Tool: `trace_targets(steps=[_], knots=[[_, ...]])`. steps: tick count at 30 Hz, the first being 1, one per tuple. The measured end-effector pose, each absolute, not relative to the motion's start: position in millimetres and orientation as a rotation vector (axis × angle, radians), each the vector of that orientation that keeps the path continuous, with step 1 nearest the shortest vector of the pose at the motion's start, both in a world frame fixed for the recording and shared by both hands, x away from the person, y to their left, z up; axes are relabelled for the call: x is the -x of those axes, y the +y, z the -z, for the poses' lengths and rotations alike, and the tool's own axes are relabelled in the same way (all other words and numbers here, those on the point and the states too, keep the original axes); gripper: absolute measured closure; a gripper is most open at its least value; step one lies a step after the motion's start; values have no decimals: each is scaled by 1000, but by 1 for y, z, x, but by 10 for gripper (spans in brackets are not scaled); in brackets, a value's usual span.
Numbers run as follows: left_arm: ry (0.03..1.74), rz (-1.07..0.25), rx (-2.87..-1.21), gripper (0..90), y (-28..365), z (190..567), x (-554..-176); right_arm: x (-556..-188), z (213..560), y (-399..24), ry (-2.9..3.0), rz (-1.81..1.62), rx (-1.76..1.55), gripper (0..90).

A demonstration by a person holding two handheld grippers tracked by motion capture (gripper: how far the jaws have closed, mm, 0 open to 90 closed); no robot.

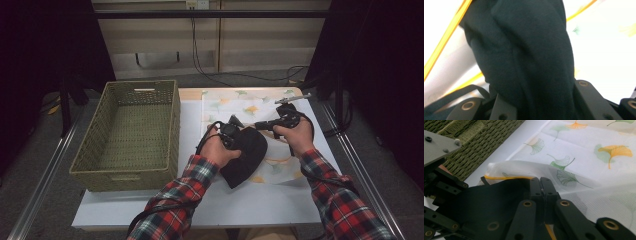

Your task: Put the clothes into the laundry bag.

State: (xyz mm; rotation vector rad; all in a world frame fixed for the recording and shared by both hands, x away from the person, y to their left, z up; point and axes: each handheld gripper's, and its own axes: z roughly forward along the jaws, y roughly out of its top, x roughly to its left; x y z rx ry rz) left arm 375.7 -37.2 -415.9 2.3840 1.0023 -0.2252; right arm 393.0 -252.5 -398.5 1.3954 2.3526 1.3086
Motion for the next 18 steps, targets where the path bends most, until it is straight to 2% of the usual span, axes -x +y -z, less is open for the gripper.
trace_targets(steps=[18], knots=[[1022, 189, -2310, 691, -46, 418, -386, -391, 396, -251, 2360, -1320, -1382, 900]])
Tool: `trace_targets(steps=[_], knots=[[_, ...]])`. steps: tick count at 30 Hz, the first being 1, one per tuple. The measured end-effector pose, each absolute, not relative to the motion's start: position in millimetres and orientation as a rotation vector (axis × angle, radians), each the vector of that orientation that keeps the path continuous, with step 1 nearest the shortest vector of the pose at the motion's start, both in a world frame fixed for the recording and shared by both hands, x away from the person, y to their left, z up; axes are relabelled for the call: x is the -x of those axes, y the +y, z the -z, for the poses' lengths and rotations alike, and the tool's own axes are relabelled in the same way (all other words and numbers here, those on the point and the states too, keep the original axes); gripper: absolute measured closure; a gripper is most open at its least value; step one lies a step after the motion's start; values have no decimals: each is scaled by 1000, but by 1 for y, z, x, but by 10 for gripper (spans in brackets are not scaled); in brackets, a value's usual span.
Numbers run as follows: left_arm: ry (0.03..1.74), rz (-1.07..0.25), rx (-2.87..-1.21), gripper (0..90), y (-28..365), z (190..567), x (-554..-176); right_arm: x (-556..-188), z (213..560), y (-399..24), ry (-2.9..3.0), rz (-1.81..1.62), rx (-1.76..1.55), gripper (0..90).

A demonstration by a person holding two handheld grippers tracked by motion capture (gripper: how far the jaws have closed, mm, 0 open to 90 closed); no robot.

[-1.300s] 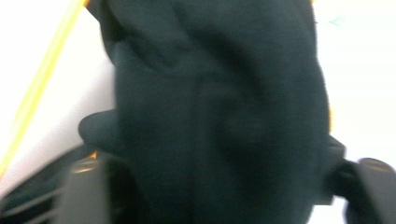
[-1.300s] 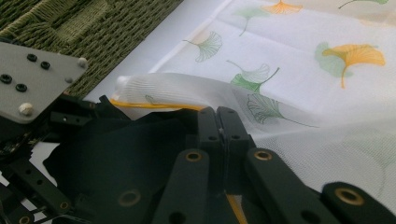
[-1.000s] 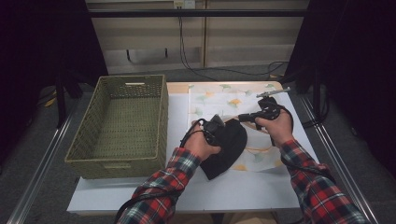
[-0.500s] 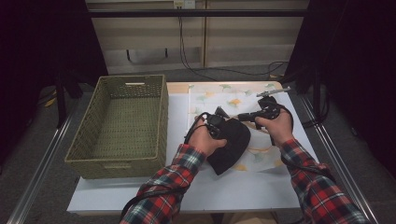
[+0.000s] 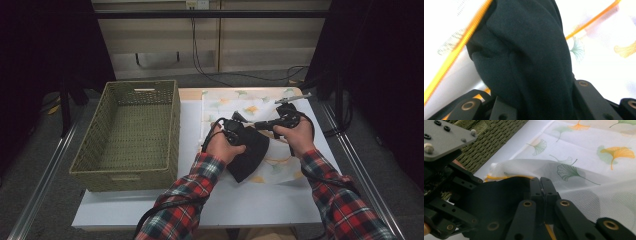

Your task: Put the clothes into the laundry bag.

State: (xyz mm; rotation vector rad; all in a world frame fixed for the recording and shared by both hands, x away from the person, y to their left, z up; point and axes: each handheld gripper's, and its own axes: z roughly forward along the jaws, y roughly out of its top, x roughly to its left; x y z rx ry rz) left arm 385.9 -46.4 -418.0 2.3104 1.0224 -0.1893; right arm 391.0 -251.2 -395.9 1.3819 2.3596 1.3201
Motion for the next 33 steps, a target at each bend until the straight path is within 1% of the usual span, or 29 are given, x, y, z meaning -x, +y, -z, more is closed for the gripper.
trace_targets(steps=[7, 11, 12, 13, 15, 16, 19, 20, 22, 23, 25, 27, 28, 30, 33], knots=[[1017, 140, -2287, 683, -48, 422, -389, -391, 395, -250, 2360, -1328, -1381, 900], [1012, 116, -2283, 647, -49, 429, -392, -390, 395, -249, 2363, -1326, -1378, 900], [1006, 109, -2276, 613, -49, 430, -392, -390, 394, -250, 2366, -1325, -1382, 900], [1008, 112, -2267, 613, -49, 432, -392, -390, 394, -250, 2366, -1325, -1382, 900], [985, 106, -2281, 550, -49, 434, -393, -389, 394, -251, 2367, -1322, -1383, 900], [1020, 101, -2266, 467, -50, 434, -392, -389, 395, -252, 2367, -1323, -1377, 900], [1014, 101, -2298, 393, -48, 434, -391, -388, 397, -253, 2372, -1318, -1389, 900], [1024, 76, -2297, 372, -48, 434, -390, -388, 397, -253, 2372, -1318, -1387, 900], [1025, 80, -2313, 283, -45, 433, -389, -388, 398, -254, 2373, -1318, -1384, 900], [1025, 80, -2313, 260, -45, 433, -389, -388, 398, -254, 2373, -1318, -1384, 900], [1013, 72, -2328, 243, -44, 431, -387, -388, 399, -254, 2376, -1310, -1390, 900], [1005, 58, -2347, 182, -43, 428, -386, -388, 399, -254, 2375, -1304, -1388, 900], [1007, 57, -2360, 182, -41, 427, -386, -388, 399, -254, 2374, -1302, -1393, 900], [983, 62, -2387, 142, -38, 424, -384, -388, 400, -254, 2375, -1296, -1393, 900], [981, 48, -2387, 119, -36, 423, -382, -388, 400, -253, 2374, -1289, -1392, 900]])
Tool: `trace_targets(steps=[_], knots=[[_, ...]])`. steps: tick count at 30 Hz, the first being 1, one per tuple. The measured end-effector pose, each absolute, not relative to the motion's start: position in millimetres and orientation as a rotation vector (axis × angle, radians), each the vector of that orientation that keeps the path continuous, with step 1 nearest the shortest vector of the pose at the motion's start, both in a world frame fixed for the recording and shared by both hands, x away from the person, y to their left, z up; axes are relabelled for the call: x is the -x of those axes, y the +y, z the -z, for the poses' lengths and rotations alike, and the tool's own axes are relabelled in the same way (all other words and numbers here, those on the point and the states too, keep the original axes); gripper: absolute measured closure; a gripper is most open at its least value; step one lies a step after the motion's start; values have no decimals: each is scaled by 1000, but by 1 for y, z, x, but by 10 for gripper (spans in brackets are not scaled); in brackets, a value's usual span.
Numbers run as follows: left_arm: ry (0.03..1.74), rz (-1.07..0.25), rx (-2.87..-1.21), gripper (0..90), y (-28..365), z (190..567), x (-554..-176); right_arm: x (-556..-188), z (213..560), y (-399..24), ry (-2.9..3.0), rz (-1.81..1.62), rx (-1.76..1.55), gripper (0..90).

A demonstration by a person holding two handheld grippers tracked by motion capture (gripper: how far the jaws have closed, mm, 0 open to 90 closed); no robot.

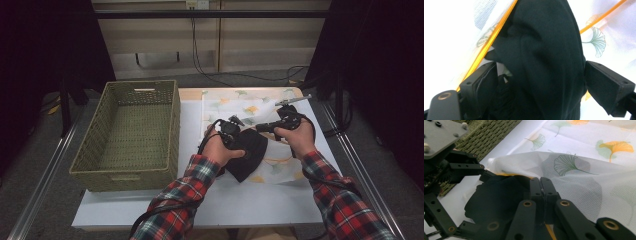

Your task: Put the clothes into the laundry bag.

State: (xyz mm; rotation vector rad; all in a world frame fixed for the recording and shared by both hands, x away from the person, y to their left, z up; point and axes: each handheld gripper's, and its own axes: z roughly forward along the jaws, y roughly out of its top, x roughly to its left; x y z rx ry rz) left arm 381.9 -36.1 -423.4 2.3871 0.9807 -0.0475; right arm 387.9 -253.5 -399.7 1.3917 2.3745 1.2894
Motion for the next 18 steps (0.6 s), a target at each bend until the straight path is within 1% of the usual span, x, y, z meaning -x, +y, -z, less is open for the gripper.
trace_targets(steps=[2, 5, 6, 8, 9, 11, 12, 13, 14, 15, 16, 18], knots=[[978, 54, -2417, 99, -33, 428, -380, -388, 400, -253, 2373, -1288, -1396, 900], [972, 79, -2438, 98, -31, 433, -378, -387, 400, -252, 2371, -1286, -1401, 900], [971, 74, -2450, 127, -31, 438, -374, -387, 400, -251, 2370, -1283, -1405, 900], [972, 90, -2450, 156, -31, 442, -373, -387, 400, -251, 2374, -1276, -1405, 900], [972, 90, -2450, 226, -31, 442, -373, -387, 400, -251, 2374, -1276, -1405, 900], [992, 96, -2446, 316, -29, 447, -372, -386, 400, -251, 2370, -1277, -1403, 900], [992, 96, -2446, 386, -29, 447, -372, -386, 400, -251, 2370, -1277, -1403, 900], [1019, 124, -2459, 462, -27, 446, -372, -385, 400, -251, 2369, -1275, -1400, 900], [1019, 124, -2459, 522, -27, 446, -372, -385, 400, -251, 2369, -1275, -1400, 900], [1017, 142, -2469, 569, -26, 447, -372, -384, 400, -251, 2371, -1270, -1402, 900], [1021, 152, -2466, 597, -26, 447, -371, -384, 399, -251, 2369, -1272, -1405, 900], [1027, 157, -2466, 631, -26, 447, -371, -384, 399, -250, 2370, -1273, -1405, 900]])
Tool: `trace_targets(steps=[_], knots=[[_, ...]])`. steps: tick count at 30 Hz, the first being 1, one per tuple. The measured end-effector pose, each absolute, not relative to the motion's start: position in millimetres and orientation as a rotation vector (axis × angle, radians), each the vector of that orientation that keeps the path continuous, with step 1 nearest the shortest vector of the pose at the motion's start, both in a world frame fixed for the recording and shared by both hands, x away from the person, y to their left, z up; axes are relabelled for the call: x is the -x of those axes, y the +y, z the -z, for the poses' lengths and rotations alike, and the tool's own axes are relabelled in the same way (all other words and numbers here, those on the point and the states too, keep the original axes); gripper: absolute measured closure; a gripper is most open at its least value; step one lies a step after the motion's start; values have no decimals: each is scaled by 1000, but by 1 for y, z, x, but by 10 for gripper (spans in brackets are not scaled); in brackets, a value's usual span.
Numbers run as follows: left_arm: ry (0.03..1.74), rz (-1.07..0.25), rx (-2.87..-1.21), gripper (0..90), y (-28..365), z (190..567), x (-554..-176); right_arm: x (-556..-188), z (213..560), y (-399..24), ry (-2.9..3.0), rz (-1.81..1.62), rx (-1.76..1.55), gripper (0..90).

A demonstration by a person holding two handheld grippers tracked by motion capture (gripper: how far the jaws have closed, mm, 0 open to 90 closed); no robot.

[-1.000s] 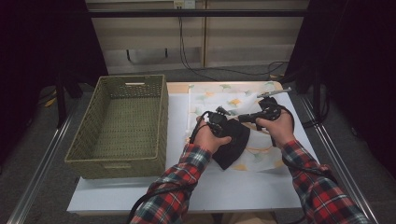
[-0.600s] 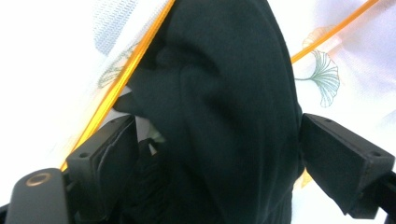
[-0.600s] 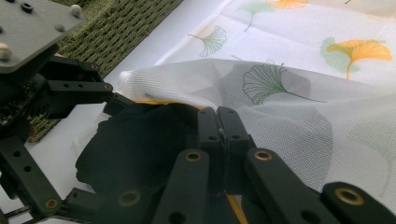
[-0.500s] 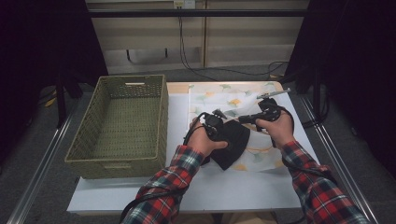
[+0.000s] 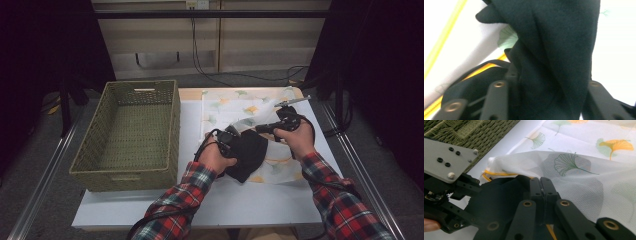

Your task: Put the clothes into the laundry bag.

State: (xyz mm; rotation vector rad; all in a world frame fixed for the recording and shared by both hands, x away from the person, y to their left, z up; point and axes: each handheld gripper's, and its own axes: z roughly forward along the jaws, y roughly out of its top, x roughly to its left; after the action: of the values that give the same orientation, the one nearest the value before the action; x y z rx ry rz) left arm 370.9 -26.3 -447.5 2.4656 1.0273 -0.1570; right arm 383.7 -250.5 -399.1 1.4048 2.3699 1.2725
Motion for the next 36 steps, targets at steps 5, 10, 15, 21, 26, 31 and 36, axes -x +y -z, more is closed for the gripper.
trace_targets(steps=[5, 10, 15, 21, 26, 31, 36], knots=[[1076, 201, -2421, 666, -27, 445, -371, -384, 400, -251, 2372, -1276, -1395, 900], [1080, 182, -2375, 673, -29, 440, -371, -384, 399, -251, 2371, -1280, -1400, 900], [1079, 181, -2347, 675, -33, 436, -373, -385, 398, -250, 2373, -1284, -1403, 900], [1086, 184, -2324, 675, -37, 437, -375, -385, 398, -250, 2373, -1285, -1396, 900], [1094, 179, -2308, 675, -38, 436, -377, -385, 398, -250, 2370, -1292, -1391, 900], [1095, 166, -2290, 674, -39, 436, -380, -385, 397, -249, 2371, -1296, -1392, 900], [1105, 153, -2270, 674, -41, 436, -384, -384, 397, -250, 2375, -1296, -1390, 900]])
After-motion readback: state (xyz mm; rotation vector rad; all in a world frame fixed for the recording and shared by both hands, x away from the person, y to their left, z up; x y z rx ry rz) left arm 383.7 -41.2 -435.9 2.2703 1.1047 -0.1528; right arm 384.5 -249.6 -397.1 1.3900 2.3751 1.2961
